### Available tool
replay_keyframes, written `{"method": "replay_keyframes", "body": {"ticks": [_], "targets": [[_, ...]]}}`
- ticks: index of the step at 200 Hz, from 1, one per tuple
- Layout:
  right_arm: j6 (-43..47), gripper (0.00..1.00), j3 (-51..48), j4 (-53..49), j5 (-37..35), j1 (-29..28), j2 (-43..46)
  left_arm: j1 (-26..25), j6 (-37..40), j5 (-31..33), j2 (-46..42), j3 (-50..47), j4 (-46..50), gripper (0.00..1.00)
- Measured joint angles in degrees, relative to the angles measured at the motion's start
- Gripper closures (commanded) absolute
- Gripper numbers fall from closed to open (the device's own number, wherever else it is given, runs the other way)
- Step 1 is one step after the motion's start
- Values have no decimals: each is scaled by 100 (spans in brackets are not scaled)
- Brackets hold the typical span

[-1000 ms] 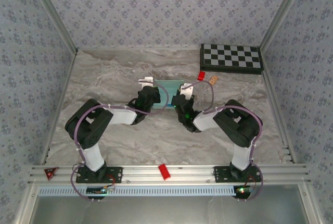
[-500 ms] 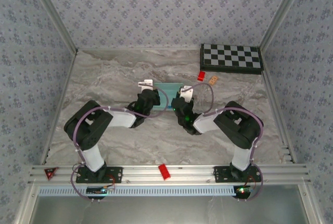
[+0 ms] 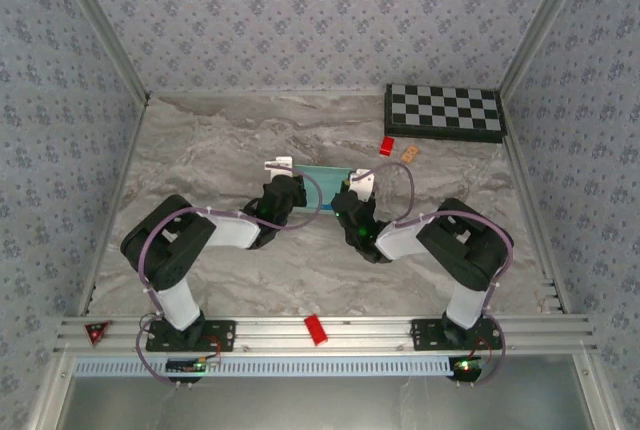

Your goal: Fold the paper box

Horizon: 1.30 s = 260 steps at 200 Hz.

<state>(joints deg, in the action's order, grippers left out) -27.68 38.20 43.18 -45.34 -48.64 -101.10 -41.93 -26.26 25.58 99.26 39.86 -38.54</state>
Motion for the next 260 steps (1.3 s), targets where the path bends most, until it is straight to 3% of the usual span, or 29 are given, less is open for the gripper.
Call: {"method": "replay_keyframes", "body": {"ticks": [127, 214, 260], "targets": [[68, 77, -57, -562, -9, 13, 317, -20, 83, -4, -304, -297, 367, 75], [501, 53, -57, -1084, 496, 310, 911, -20, 531, -4, -1051, -323, 776, 65], [697, 49, -350, -1471, 920, 343, 1517, -20, 739, 33, -1856, -570, 1248, 59]]}}
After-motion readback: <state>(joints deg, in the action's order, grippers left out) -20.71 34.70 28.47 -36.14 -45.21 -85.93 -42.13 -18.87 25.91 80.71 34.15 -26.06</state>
